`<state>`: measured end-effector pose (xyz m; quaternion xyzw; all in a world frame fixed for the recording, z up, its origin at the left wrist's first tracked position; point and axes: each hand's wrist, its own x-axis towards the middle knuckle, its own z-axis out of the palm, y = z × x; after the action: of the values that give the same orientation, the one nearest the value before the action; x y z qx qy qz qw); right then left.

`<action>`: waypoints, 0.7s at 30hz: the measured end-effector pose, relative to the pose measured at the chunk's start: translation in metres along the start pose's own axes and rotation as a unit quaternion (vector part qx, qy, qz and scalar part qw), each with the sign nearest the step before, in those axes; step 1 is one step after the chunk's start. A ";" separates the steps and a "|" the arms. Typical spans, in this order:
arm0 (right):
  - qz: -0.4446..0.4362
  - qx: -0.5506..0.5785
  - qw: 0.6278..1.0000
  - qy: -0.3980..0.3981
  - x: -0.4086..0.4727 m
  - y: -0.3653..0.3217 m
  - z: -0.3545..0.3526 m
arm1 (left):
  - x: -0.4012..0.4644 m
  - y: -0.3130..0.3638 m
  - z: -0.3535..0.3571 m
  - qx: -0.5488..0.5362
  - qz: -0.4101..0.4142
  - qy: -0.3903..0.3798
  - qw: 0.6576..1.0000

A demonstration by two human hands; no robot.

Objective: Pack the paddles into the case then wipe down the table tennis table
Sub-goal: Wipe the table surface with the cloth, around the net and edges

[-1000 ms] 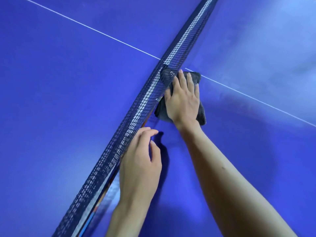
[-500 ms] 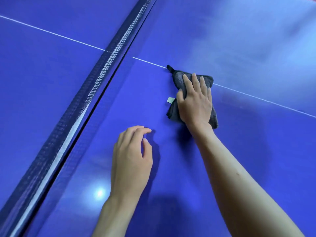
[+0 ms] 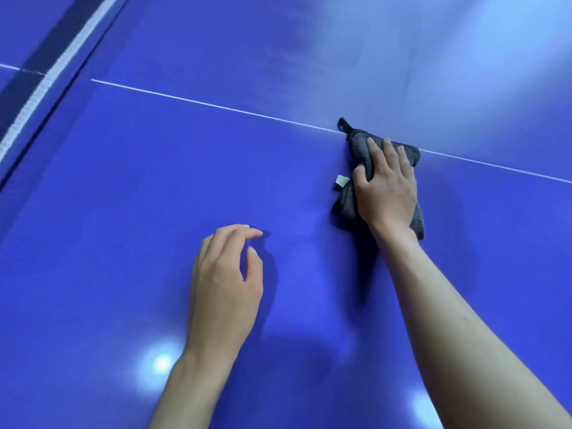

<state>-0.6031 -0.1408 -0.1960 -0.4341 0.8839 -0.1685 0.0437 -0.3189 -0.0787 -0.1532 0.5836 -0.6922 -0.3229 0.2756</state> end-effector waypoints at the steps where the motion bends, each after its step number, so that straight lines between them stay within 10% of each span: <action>1: 0.009 -0.003 1.000 0.006 0.002 0.015 -0.005 | -0.003 0.004 0.007 0.005 0.006 -0.004 1.000; 21: -0.015 0.011 1.000 0.022 -0.026 0.078 -0.030 | -0.030 0.043 0.029 0.060 0.106 0.083 0.989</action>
<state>-0.6527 -0.0680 -0.1957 -0.4429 0.8763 -0.1879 0.0266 -0.3634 -0.0403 -0.1390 0.5472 -0.7430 -0.1999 0.3296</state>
